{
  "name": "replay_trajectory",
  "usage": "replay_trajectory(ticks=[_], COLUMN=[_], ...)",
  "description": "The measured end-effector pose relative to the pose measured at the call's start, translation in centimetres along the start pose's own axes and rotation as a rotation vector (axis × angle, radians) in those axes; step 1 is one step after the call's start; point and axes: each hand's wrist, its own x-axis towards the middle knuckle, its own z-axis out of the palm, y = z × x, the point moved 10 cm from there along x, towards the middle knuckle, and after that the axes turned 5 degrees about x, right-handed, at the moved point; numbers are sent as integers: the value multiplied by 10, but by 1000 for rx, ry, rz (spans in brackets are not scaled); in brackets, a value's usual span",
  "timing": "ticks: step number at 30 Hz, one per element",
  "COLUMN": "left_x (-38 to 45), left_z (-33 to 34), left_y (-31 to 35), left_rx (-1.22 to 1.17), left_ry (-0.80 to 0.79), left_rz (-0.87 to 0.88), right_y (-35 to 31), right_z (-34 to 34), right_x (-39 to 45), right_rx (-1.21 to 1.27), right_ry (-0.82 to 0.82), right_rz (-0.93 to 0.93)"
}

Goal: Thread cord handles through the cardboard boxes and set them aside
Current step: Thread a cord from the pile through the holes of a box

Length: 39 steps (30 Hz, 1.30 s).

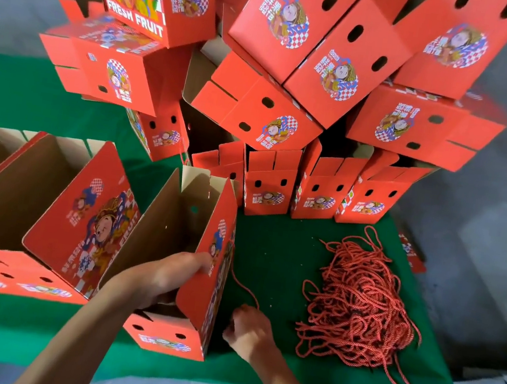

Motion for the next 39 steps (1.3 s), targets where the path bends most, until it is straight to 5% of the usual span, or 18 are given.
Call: replay_trajectory(ticks=[5, 8, 17, 23, 39], left_x=[7, 9, 10, 6, 2], left_z=[4, 11, 9, 11, 35], left_y=[6, 19, 29, 28, 34], left_rx=[-34, -44, -53, -64, -200], left_ry=[25, 46, 101, 52, -88], left_rz=[52, 72, 99, 120, 131], right_y=[-9, -2, 5, 6, 11], right_z=[-41, -62, -90, -80, -65], right_x=[-18, -23, -41, -37, -34], right_rx=[793, 1017, 1237, 1463, 1600], right_ry=[129, 205, 230, 223, 294], right_rz=[-102, -37, -181, -133, -52])
